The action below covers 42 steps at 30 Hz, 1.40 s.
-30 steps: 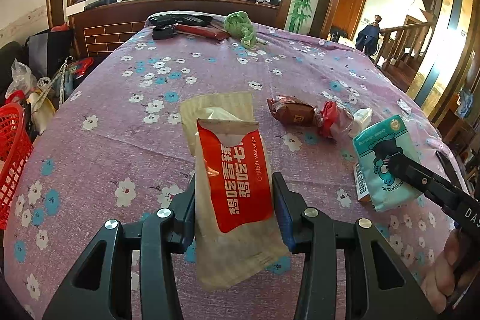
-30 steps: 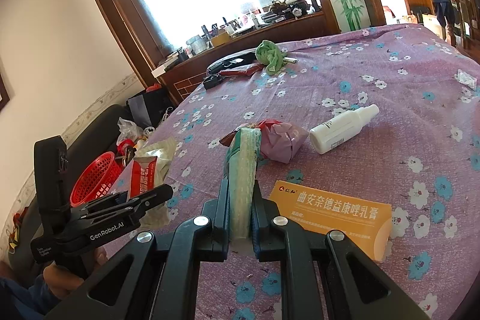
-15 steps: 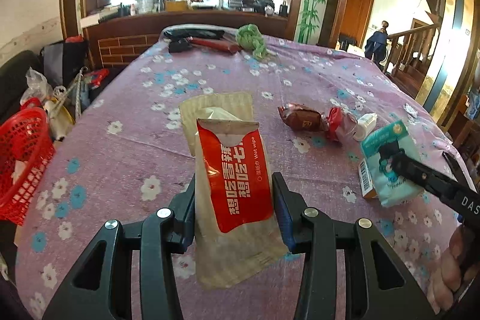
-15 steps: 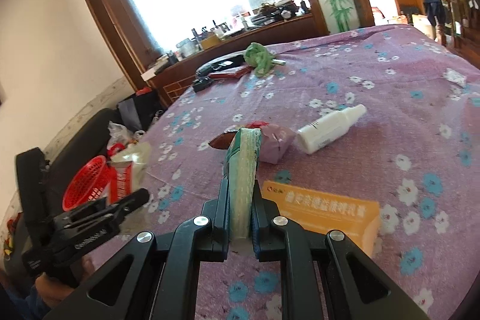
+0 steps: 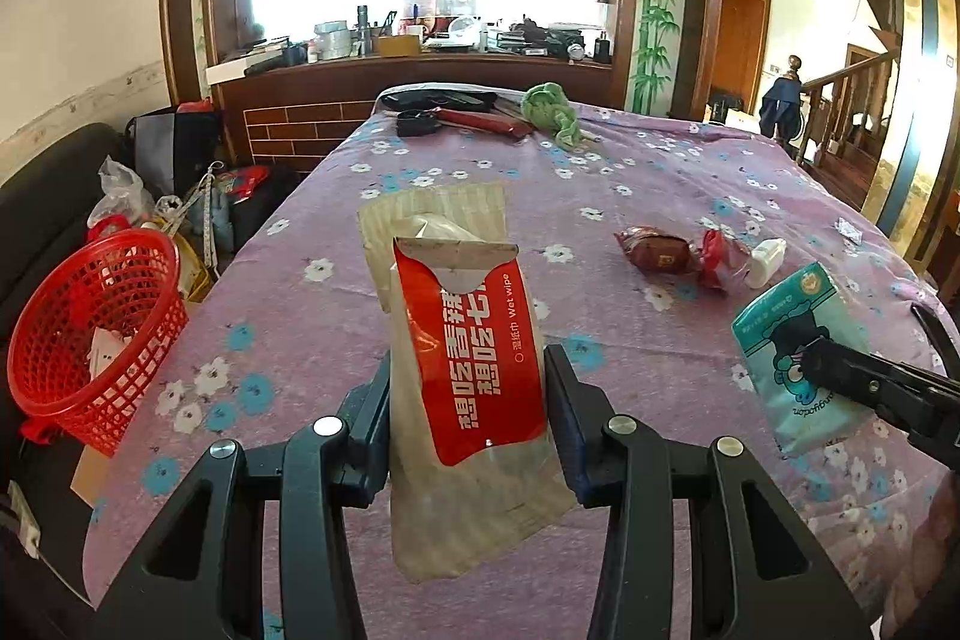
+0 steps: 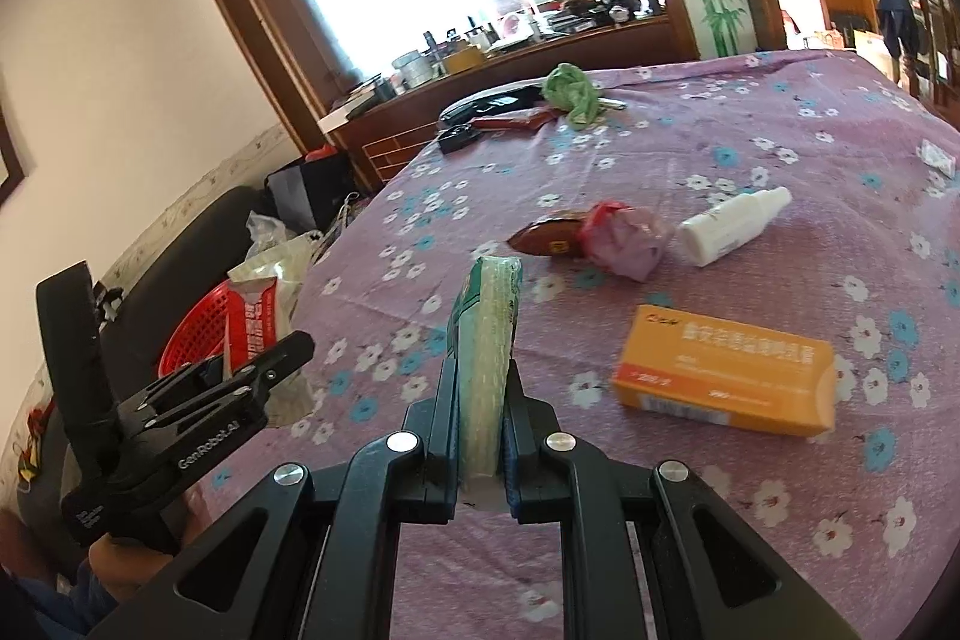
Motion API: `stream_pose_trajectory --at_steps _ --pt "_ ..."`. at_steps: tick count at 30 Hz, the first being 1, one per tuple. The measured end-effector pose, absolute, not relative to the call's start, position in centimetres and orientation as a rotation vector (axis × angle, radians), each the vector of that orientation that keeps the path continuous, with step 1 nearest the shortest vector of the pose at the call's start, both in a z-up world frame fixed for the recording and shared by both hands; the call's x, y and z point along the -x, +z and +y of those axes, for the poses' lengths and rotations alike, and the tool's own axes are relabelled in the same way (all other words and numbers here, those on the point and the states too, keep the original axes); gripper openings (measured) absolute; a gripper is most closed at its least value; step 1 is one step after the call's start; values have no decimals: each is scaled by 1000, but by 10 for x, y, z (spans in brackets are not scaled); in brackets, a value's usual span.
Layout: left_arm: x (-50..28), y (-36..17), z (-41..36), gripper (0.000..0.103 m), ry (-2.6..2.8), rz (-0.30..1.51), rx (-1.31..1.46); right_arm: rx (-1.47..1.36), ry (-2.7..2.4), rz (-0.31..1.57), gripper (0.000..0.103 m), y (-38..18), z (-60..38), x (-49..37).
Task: Collect trash
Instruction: 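Hold the tissue pack and wipes packet above the table in both tools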
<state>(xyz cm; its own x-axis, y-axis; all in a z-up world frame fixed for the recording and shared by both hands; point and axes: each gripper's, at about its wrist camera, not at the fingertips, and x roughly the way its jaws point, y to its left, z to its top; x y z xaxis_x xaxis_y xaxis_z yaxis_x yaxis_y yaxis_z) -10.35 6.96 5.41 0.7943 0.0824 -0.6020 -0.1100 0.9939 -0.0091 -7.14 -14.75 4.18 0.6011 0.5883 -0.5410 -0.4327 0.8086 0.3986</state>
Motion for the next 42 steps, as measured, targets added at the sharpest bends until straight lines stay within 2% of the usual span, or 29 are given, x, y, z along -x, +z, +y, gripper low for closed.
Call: stream_pose_trajectory --at_steps 42 --pt "116 49 151 42 214 644 145 -87 736 768 12 57 -36 64"
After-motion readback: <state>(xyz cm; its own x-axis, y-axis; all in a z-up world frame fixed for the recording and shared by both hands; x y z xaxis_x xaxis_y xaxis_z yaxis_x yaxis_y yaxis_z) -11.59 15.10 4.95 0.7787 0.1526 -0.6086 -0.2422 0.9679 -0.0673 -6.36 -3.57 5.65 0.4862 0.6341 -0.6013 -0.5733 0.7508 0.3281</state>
